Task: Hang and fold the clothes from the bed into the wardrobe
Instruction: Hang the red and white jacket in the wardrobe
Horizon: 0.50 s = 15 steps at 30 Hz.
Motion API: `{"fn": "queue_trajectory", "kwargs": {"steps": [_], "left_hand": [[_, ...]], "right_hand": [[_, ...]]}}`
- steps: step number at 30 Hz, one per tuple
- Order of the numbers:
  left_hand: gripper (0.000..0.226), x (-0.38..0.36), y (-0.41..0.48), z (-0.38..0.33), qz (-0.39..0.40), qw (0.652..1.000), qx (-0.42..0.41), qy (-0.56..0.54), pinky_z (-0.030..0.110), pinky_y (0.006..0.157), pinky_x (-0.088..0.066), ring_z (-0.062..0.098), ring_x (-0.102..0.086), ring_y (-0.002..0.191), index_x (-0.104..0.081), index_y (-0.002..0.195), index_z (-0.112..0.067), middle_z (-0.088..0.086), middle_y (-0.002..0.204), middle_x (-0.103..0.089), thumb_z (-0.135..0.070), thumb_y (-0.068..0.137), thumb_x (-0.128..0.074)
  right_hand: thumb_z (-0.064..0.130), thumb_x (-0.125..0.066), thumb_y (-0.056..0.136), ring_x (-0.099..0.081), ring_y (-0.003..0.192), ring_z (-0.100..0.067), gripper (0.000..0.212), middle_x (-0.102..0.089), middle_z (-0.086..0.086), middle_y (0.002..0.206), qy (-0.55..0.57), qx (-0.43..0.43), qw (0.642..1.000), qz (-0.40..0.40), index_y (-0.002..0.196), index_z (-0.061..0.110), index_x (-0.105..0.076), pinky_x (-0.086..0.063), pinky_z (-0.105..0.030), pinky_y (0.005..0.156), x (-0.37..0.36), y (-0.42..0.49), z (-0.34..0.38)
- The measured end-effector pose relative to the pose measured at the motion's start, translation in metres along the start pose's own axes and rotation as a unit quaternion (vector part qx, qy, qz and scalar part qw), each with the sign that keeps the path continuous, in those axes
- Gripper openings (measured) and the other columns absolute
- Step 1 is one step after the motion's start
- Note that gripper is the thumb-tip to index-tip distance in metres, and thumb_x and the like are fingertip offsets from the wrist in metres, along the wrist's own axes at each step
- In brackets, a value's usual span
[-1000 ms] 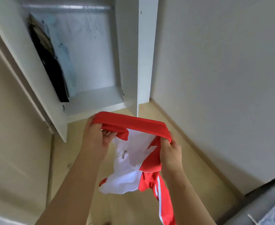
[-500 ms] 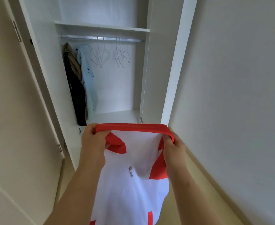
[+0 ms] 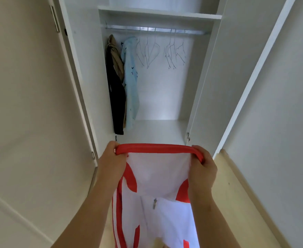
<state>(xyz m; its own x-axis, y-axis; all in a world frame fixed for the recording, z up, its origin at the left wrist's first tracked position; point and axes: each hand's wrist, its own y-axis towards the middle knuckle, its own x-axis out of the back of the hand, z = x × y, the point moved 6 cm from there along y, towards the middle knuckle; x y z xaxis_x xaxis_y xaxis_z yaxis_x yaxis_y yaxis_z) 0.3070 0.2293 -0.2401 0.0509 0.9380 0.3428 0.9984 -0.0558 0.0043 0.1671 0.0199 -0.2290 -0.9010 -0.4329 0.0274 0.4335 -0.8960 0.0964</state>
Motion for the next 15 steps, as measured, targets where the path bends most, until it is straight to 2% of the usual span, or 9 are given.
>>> {"fn": "queue_trajectory", "kwargs": {"steps": [2,5,10,13,15], "left_hand": [[0.011,-0.011,0.028,-0.006,-0.009,0.999,0.023,-0.032,0.026,0.055,-0.040,0.016,-0.056,0.067,-0.050,0.083,-0.021,0.002,0.077,-0.058,-0.015,0.093,-0.049],[0.008,-0.046,0.078,-0.025,-0.030,0.995,0.053,-0.078,0.027,0.055,-0.038,0.016,-0.054,0.070,-0.051,0.089,-0.017,0.003,0.081,-0.058,-0.016,0.094,-0.044],[0.021,-0.100,0.149,-0.062,-0.086,0.974,0.089,-0.188,0.038,0.073,-0.047,0.021,-0.054,0.073,-0.053,0.079,-0.019,0.005,0.078,-0.057,-0.008,0.091,-0.040],[0.025,-0.115,0.190,-0.077,-0.123,0.964,0.089,-0.218,0.036,0.070,-0.047,0.020,-0.054,0.072,-0.054,0.082,-0.022,0.005,0.079,-0.058,-0.007,0.091,-0.037],[0.024,-0.121,0.216,-0.080,-0.133,0.961,0.085,-0.229,0.038,0.071,-0.048,0.020,-0.054,0.074,-0.056,0.091,-0.018,0.004,0.081,-0.057,-0.006,0.090,-0.036]], "right_hand": [[0.000,-0.047,0.082,-0.056,0.082,0.000,0.043,-0.063,0.019,0.087,0.005,0.012,1.000,0.016,0.080,0.040,-0.062,-0.040,-0.022,0.081,-0.023,0.027,-0.001],[0.000,-0.047,0.082,-0.056,0.083,0.001,0.043,-0.063,0.020,0.087,0.016,0.020,0.998,0.055,0.079,0.040,-0.062,-0.041,-0.018,0.076,-0.054,0.088,-0.003],[-0.005,-0.051,0.082,-0.057,0.080,0.000,0.040,-0.064,0.019,0.081,0.004,0.007,0.989,0.149,0.077,0.033,-0.064,-0.041,-0.014,0.070,-0.097,0.192,-0.001],[-0.004,-0.053,0.082,-0.057,0.079,-0.001,0.039,-0.064,0.019,0.078,-0.003,0.005,0.980,0.197,0.076,0.032,-0.064,-0.040,-0.012,0.066,-0.132,0.236,-0.001],[-0.003,-0.055,0.082,-0.057,0.077,0.003,0.037,-0.063,0.020,0.077,-0.007,0.002,0.976,0.218,0.075,0.033,-0.064,-0.039,-0.008,0.065,-0.157,0.257,-0.005]]}}
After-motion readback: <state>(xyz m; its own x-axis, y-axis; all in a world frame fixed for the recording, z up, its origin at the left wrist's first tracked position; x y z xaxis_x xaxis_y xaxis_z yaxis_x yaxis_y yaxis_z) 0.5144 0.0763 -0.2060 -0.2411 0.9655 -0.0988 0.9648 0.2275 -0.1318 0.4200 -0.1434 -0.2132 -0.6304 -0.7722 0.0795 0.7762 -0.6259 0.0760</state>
